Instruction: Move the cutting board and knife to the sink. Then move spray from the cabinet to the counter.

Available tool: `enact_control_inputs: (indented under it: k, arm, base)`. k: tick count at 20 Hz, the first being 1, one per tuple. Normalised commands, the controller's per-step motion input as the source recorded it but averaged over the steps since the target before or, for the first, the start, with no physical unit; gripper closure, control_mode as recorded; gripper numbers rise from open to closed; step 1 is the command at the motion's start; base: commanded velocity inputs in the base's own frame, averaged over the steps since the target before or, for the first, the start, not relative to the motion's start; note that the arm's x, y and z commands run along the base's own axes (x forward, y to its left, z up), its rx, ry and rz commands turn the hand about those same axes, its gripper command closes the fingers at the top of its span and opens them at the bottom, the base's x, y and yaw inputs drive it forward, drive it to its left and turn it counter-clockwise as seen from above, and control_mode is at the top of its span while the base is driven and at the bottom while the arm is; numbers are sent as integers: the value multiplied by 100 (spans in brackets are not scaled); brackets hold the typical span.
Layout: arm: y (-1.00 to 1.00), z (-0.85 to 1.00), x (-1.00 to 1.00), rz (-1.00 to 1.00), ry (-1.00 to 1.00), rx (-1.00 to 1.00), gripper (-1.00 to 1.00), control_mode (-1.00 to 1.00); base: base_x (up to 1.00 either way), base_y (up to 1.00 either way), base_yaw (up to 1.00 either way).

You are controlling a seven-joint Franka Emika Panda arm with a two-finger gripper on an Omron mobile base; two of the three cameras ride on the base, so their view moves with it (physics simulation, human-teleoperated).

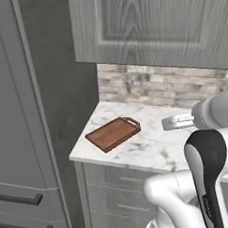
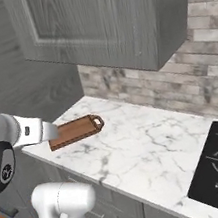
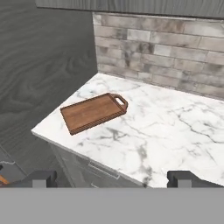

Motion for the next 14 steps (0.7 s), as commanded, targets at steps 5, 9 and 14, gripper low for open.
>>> enact_control_inputs:
  k: [5, 9, 14]
  arm:
    - [0, 0, 0, 0, 0, 0, -100, 100]
    - [0, 0, 0, 0, 0, 0, -100, 100]
    - [4, -5, 38, 0, 0, 0, -100, -100]
  base:
    - [44, 68, -9]
    - [41, 71, -6]
    - [9, 12, -1]
